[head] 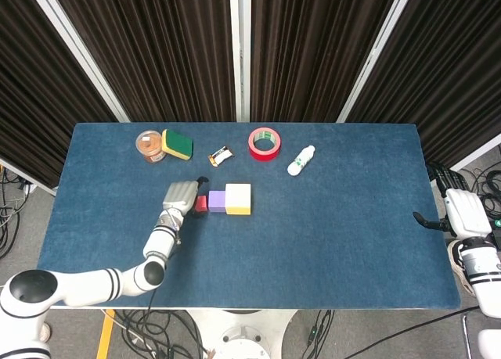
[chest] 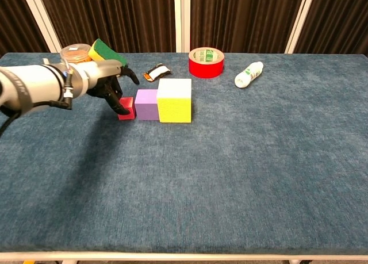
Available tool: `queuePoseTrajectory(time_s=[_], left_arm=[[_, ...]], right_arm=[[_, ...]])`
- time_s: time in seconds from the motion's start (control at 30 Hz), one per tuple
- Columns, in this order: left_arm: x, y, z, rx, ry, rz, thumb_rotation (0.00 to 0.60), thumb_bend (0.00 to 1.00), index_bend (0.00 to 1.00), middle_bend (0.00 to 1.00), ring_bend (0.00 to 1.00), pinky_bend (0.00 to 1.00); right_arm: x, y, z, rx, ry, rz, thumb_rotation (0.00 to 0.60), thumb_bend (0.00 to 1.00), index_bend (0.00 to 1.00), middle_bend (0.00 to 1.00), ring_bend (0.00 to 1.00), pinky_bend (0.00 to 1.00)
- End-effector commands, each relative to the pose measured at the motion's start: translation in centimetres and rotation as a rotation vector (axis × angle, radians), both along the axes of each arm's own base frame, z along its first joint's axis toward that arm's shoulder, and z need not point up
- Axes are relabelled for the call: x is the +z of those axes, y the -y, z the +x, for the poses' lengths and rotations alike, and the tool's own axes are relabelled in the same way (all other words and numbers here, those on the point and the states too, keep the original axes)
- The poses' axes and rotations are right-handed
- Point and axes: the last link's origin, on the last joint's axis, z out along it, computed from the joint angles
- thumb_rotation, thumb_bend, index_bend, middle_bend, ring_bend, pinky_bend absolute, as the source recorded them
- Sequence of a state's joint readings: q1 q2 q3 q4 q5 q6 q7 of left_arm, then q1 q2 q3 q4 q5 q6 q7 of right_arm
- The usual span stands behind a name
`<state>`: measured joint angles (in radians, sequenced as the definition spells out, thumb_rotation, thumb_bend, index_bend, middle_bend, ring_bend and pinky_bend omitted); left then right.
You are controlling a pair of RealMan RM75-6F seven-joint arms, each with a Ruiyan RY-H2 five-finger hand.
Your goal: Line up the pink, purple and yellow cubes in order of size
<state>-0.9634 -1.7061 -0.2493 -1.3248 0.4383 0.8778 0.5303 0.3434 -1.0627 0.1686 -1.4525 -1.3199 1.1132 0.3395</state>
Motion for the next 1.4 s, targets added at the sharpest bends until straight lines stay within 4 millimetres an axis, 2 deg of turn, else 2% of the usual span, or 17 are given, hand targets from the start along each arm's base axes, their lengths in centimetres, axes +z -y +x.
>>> queuePoseTrajectory(time_s=[0.03,0.23,0.5,0.8,1.4], left_arm=[[1.6,0.5,-1.0,-0.033,-0.031,0.026,0.600,0.29,0.22,0.89,0.91,1.00],[2.4,-0.1,-2.5,-0.051,-0.109,0.047,0.600,0.27,0.22,0.89,0.91,1.00],[1.1,-1.6,-3.5,-0.033,-0.158,0.058,0.600,0.23,0.22,0.89,0.91,1.00],[0.5,-2.5,-3.4,-0.038,-0.159,0.067,0.600,0.20,0.22,0.89,0.91,1.00],[-0.3,-3.2,-2.0,-0.080,-0.129,0.068,0.600,0.20,0.22,0.88,0.90,1.00]], right_arm=[[0.0,0.0,0.0,0.002,0.001,0.000,0.600,0.15,0.00,0.02,0.00,0.00],[-0.1,0.0,0.1,0.003,0.001,0.000,0.600,0.15,0.00,0.02,0.00,0.00],[0.1,0.0,0.2,0.002,-0.007,-0.003,0.600,0.15,0.00,0.02,0.00,0.00],[0.1,0.1,0.2,-0.006,-0.011,-0.004,0.600,0.15,0.00,0.02,0.00,0.00],[0.2,0.0,0.1,-0.016,-0.017,-0.005,0.600,0.15,0.00,0.02,0.00,0.00]])
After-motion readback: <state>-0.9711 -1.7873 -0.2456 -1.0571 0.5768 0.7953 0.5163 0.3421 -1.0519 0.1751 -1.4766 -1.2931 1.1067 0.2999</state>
